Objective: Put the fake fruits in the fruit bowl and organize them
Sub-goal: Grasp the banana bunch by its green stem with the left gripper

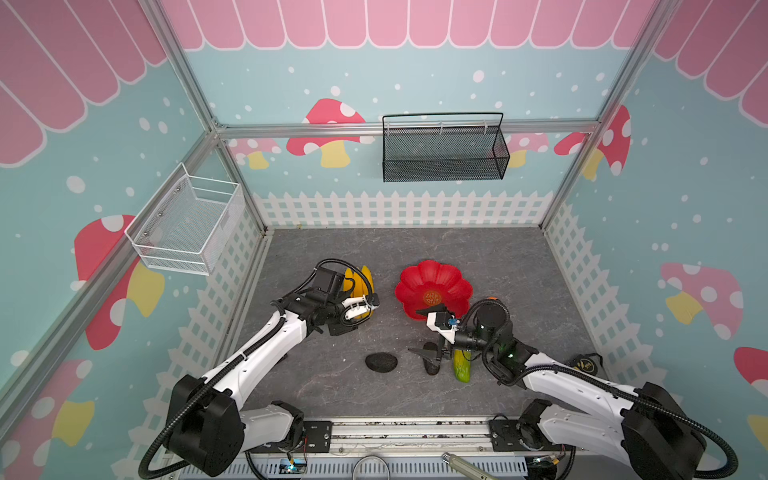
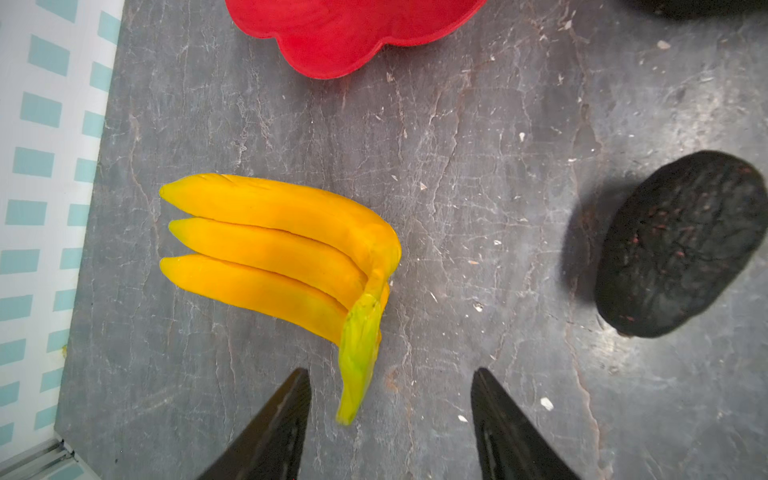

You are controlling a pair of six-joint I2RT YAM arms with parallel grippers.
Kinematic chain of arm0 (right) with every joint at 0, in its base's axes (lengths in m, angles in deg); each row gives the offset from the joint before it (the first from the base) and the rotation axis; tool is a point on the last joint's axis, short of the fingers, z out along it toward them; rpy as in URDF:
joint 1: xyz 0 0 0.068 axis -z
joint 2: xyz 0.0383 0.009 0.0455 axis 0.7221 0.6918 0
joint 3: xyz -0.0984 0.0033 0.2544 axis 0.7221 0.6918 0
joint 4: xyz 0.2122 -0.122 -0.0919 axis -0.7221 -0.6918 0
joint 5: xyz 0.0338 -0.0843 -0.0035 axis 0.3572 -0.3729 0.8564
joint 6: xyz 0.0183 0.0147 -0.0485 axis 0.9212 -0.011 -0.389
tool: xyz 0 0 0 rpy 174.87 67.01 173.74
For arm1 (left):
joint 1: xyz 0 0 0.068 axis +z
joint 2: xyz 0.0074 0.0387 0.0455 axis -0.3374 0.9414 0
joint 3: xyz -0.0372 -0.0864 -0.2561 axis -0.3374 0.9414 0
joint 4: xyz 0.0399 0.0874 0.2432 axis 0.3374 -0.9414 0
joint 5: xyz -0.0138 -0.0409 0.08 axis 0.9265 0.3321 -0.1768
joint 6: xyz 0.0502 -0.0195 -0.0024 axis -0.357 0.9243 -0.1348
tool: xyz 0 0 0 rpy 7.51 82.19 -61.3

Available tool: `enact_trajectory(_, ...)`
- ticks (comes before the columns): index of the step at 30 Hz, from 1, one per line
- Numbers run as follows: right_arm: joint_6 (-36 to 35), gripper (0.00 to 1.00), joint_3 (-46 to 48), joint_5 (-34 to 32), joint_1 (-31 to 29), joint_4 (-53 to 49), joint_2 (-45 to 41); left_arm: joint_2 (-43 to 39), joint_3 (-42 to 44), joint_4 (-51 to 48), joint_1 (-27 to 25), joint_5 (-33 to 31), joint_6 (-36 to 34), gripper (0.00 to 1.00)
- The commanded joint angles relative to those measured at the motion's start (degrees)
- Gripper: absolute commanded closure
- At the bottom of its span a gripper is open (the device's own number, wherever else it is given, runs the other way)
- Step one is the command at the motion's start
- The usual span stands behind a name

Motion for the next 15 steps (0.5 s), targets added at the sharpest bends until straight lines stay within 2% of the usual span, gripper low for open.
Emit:
enact_trajectory(1, -1.4, 0.02, 0.0, 1.9, -0.1, 0.5, 0.1, 1.9, -1.1, 3.3, 0.7, 2.1, -3.3, 0.4)
enact_trajectory(9, -1.4, 0.02, -0.7, 1.8, -0.2, 0.0, 1.5, 8.2, -0.8, 8.1, 1.8, 0.8, -4.4, 0.41)
enact_trajectory(15, -1.9, 0.02, -0.6, 1.1, -0.1, -0.5, 1.0, 12.6, -1.2, 9.6, 1.7, 1.8, -4.0, 0.52)
